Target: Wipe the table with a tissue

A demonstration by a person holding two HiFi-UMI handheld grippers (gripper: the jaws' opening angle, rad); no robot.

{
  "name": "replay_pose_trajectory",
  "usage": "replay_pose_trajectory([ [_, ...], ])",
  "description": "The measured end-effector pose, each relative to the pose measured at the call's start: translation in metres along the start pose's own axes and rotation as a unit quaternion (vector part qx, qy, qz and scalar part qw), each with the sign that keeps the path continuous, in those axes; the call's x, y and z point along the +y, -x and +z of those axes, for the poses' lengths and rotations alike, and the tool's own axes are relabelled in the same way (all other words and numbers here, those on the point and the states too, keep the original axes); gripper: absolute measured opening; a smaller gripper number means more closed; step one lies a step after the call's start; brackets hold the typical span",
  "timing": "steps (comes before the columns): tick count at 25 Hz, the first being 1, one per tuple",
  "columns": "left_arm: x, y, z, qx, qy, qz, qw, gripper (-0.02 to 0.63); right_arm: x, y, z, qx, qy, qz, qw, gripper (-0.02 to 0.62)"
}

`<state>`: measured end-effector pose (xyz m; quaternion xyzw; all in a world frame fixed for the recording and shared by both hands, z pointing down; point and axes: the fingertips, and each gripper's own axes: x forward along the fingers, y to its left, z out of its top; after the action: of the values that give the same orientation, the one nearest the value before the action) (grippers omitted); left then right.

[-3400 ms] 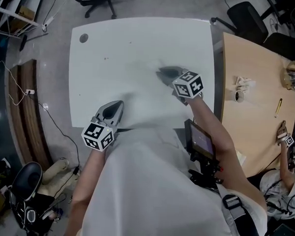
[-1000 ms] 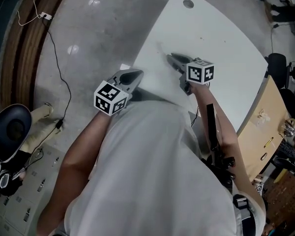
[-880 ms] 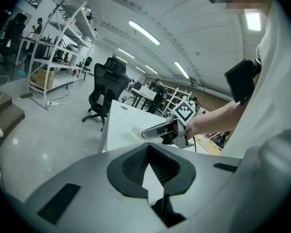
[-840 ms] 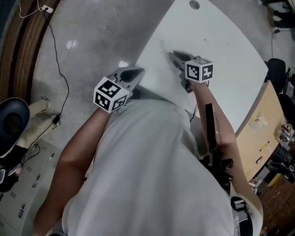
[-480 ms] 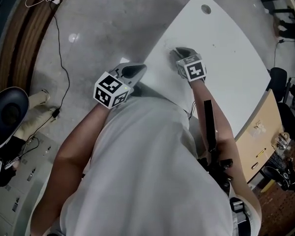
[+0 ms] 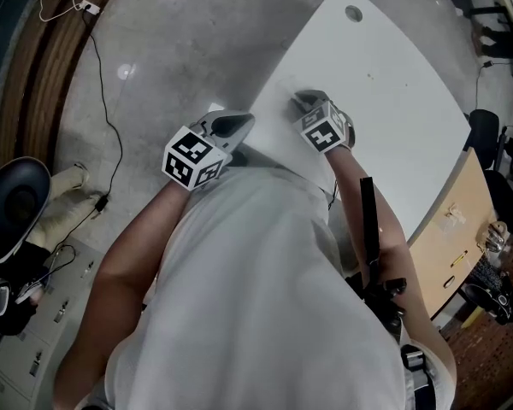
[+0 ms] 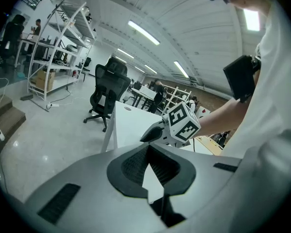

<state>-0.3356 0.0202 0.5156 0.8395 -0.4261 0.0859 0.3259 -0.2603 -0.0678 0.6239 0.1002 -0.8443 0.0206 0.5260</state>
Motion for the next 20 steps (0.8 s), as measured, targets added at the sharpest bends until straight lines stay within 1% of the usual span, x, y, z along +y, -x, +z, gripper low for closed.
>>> replay_pose_trajectory([
  [4, -0.001, 0.000, 0.001, 0.001, -0.003, -0.006, 1.0000, 0.005, 0.023, 0.005, -0.006, 0.000, 0.016, 0.031, 0.999, 0.058],
  [7, -0.003, -0.003, 0.002, 0.004, -0.008, -0.013, 0.9999, 0.005, 0.043, 0.009, -0.013, 0.009, 0.022, 0.063, 0.998, 0.058],
  [10, -0.007, -0.010, 0.005, 0.010, -0.016, -0.024, 0.9995, 0.005, 0.060, 0.013, -0.022, 0.021, 0.014, 0.105, 0.994, 0.058],
  [13, -0.012, -0.018, 0.009, 0.014, -0.026, -0.038, 0.9988, 0.006, 0.081, 0.023, -0.032, 0.027, 0.014, 0.157, 0.987, 0.058],
  [14, -0.014, -0.021, 0.011, 0.015, -0.030, -0.042, 0.9985, 0.006, 0.085, 0.029, -0.035, 0.026, 0.006, 0.168, 0.985, 0.058],
  [16, -0.015, -0.026, 0.014, 0.015, -0.036, -0.049, 0.9980, 0.005, 0.084, 0.043, -0.037, -0.001, -0.039, 0.169, 0.985, 0.058],
  [18, -0.015, -0.029, 0.017, 0.015, -0.039, -0.053, 0.9977, 0.005, 0.067, 0.057, -0.038, -0.048, -0.103, 0.150, 0.982, 0.058],
  [20, -0.014, -0.032, 0.019, 0.017, -0.039, -0.057, 0.9975, 0.005, 0.043, 0.070, -0.048, -0.091, -0.168, 0.119, 0.974, 0.058],
])
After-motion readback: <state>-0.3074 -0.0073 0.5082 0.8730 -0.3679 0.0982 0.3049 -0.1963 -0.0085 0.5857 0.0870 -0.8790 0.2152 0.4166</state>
